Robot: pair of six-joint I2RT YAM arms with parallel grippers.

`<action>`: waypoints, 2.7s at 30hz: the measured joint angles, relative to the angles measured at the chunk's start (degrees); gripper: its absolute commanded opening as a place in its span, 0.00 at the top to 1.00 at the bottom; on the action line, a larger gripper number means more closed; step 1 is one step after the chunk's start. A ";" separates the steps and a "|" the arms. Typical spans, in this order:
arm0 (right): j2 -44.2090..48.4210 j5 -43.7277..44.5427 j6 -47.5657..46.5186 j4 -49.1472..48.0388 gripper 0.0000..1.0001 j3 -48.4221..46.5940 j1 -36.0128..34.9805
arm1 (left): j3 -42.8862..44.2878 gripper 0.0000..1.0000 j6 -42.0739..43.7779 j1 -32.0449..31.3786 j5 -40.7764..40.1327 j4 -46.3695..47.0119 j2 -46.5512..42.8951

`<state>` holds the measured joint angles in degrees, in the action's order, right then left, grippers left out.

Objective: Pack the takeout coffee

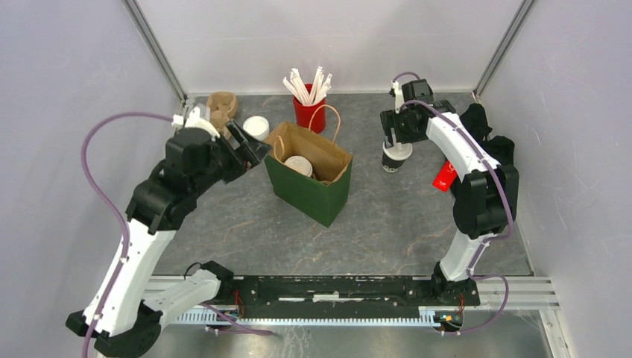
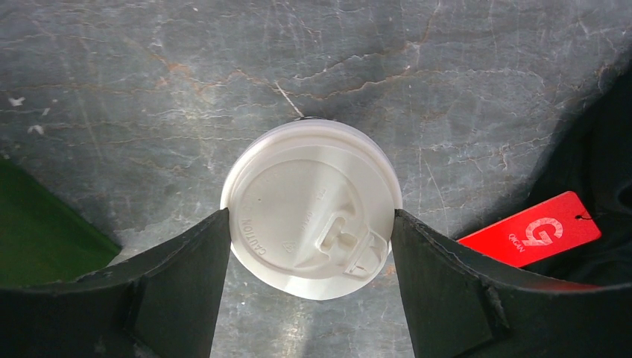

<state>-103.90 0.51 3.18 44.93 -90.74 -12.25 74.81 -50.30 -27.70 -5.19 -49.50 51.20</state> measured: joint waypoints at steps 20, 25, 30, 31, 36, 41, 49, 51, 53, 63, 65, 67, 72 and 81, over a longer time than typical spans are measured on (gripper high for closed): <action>10.64 -7.26 -0.07 -0.66 0.24 7.69 0.00 | 30.73 0.24 19.12 13.75 13.29 -11.37 37.55; 14.32 -9.90 -0.02 -0.85 0.25 8.79 -0.02 | 27.43 0.35 20.92 13.68 20.33 -8.61 38.12; 15.87 -11.78 -0.11 -0.46 0.26 8.68 -0.02 | 25.18 0.51 22.56 13.64 22.51 -6.88 39.93; 16.04 -12.02 -0.13 -0.22 0.26 8.57 -0.02 | 24.92 0.55 22.88 13.64 23.04 -6.54 40.61; 17.66 -13.18 -0.55 1.18 0.28 7.78 -0.02 | 23.08 0.71 23.87 13.64 24.81 -4.11 43.25; 21.68 -15.74 -0.44 1.81 0.30 6.84 0.00 | 22.60 0.90 25.14 13.38 24.28 -2.40 43.78; 25.70 -19.93 0.92 2.32 0.31 -2.56 -0.39 | 13.29 0.98 26.10 12.50 22.14 6.29 37.64; 26.08 -20.79 1.11 2.08 0.31 -5.05 -0.70 | 10.47 0.98 26.10 12.46 21.73 7.82 34.62; 26.23 -21.75 1.40 1.60 0.31 -8.04 -1.38 | 7.37 0.98 26.10 12.44 21.09 9.53 31.19; 24.76 -26.97 4.79 -2.47 0.33 -20.46 -11.58 | -2.38 0.98 25.57 12.24 15.45 14.80 20.06; 24.76 -28.11 6.25 -4.33 0.34 -20.57 -13.81 | -2.89 0.98 25.33 12.24 14.80 14.97 19.58; 24.68 -29.07 7.67 -5.92 0.36 -20.44 -15.85 | -3.21 0.98 25.27 12.24 14.45 15.04 19.32; 24.63 -29.75 8.87 -8.92 0.36 -17.84 -21.70 | -4.72 0.98 25.27 12.24 14.25 15.82 17.97; 23.45 -20.24 4.02 -6.36 0.36 -13.84 -33.05 | -6.58 0.98 25.33 12.24 14.27 19.50 15.06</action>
<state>-80.44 -19.73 7.20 38.57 -104.57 -45.30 68.23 -24.97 -15.46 9.08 -30.00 66.26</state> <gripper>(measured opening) 0.742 0.025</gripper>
